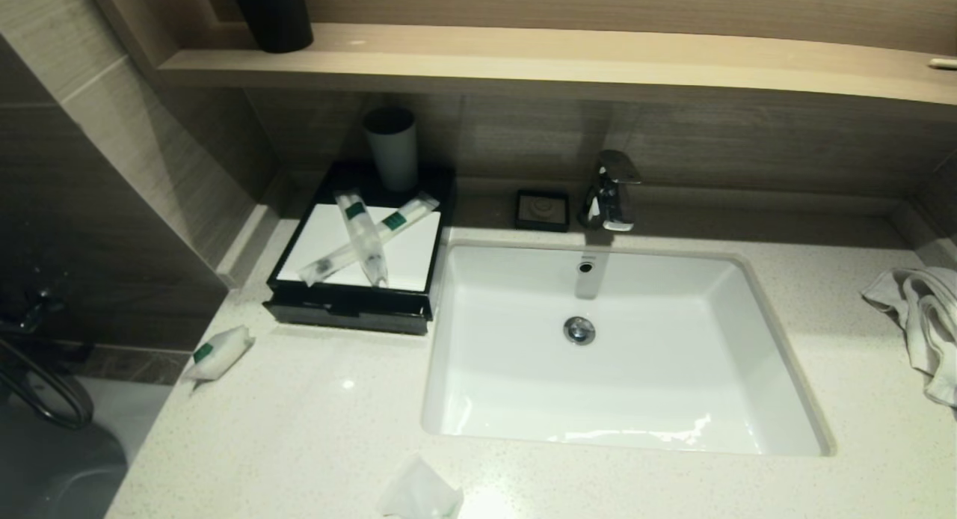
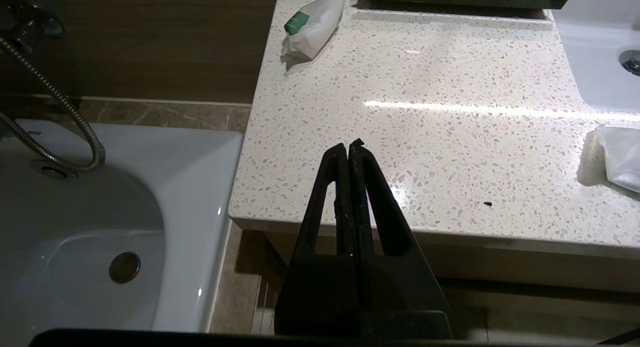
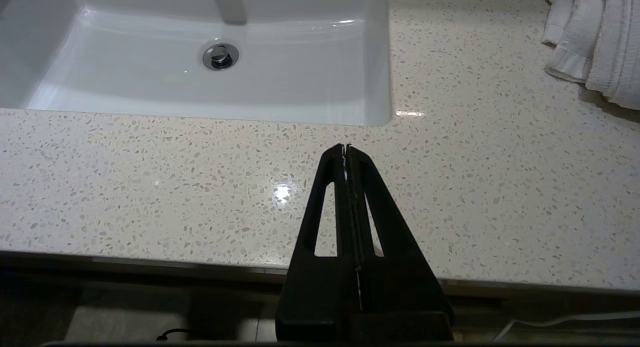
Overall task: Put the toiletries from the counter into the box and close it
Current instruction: Open the drawer
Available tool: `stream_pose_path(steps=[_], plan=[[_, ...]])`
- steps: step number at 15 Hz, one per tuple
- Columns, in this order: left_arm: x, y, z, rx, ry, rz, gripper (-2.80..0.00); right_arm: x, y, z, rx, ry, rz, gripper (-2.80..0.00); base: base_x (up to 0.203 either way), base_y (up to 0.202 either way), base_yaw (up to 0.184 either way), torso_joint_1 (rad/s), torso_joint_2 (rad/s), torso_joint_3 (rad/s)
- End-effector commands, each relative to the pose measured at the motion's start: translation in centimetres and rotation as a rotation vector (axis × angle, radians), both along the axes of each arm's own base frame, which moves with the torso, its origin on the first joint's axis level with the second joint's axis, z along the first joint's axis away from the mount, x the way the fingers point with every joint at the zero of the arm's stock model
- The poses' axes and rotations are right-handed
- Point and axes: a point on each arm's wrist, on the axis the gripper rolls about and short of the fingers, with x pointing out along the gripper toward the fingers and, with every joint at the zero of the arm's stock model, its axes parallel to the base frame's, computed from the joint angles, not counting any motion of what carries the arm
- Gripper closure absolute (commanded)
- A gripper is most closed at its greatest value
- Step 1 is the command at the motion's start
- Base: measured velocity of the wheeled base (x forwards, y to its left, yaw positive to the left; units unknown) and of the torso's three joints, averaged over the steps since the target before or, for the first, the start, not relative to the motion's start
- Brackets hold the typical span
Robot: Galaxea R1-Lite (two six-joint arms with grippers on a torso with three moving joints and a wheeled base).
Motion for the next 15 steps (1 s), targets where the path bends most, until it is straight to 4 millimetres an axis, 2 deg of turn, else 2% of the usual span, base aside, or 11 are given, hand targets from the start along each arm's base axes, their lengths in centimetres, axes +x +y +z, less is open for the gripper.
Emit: stream_pose_path(steps=[1,15], plan=[[0.01,0.0,0.0,0.0,0.002,0.0,0.0,0.0,0.0,0.0,0.001,0.0,0.001,0.0,0.0,0.0,0.0,0.0,0.0,0.0],[0.01,0.0,0.0,0.0,0.002,0.0,0.0,0.0,0.0,0.01,0.001,-0.001,0.001,0.0,0.0,0.0,0.0,0.0,0.0,0.0]])
